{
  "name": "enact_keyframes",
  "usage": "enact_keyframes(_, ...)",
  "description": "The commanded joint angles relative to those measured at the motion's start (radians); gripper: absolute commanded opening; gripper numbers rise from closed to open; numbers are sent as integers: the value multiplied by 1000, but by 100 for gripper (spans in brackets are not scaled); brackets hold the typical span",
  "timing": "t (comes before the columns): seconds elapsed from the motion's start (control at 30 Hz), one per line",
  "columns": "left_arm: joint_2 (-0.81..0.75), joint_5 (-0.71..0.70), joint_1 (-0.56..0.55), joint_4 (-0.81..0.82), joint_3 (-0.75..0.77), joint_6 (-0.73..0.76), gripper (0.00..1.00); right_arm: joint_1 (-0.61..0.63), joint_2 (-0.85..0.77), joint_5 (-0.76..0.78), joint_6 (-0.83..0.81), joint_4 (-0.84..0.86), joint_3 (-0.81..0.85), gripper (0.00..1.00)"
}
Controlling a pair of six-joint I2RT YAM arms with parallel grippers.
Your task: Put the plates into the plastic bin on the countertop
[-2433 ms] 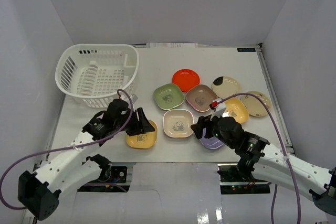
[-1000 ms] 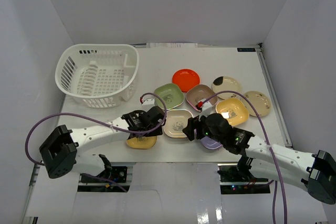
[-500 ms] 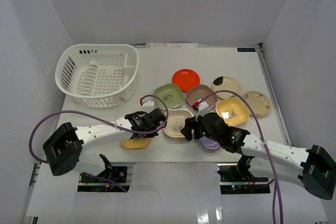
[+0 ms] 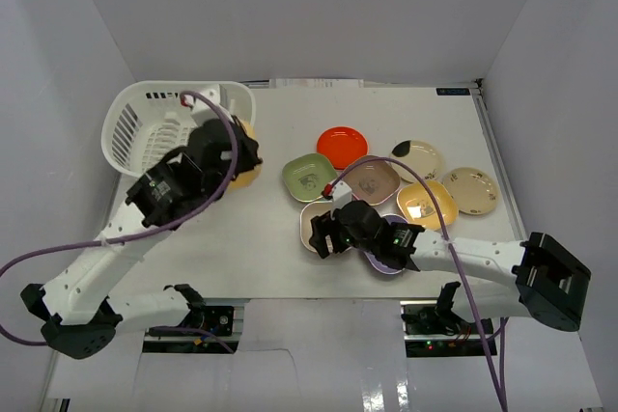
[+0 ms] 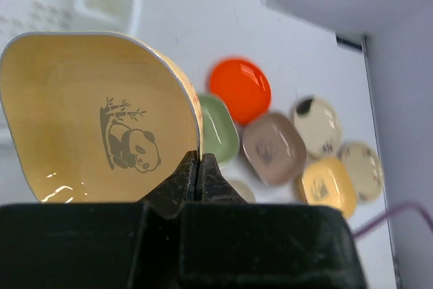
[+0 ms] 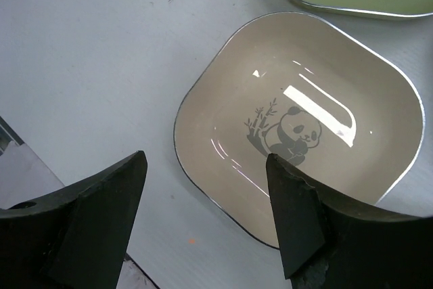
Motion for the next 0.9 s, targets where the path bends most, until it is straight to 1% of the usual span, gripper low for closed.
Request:
enact_keyframes(0.0,98,50,212,61,156,232,0,32,40,43,-20,43,65,77)
enact_keyframes(0.03,136,99,269,72,196,293,0,38,48,49,-23,34,74,77)
enact_keyframes(0.07,223,165,367,80,236,315,0,45,66,64,-30,28,83,77)
enact_keyframes(0.1,276,178,404,74,326,333,0,46,75,70,-33,23,98,78)
enact_keyframes(0.13,328,178,434,47,378,373,0,48,84,82,-36,11,108,79)
enact_keyframes(0.17,435,181,490,28,430,384,0,51,104,90,-40,3,117,80)
enact_keyframes(0.23,524,195,546,10,553,416,0,52,121,110,-53,-9,143,82)
enact_keyframes(0.3,630,212,621,8,601,426,0,52,150,116,-65,-11,164,85)
enact_keyframes(0.37,686,245,688,0,641,424,0,55,181,115,-71,-22,181,86)
enact_keyframes(0.43,749,247,728,15,630,435,0,57,207,113,-85,-25,200,86)
enact_keyframes(0.5,798,232,742,20,621,455,0,58,222,118,-94,-28,210,86)
enact_keyframes(0.6,829,255,765,39,572,461,0,58,255,132,-103,-34,232,87)
enact_keyframes(0.73,812,252,770,123,393,467,0,60,296,158,-115,-35,253,85)
enact_keyframes(0.77,812,256,768,132,321,470,0,58,313,162,-116,-37,263,84)
enact_keyframes(0.87,812,307,771,172,230,456,0,58,336,188,-117,-42,275,84)
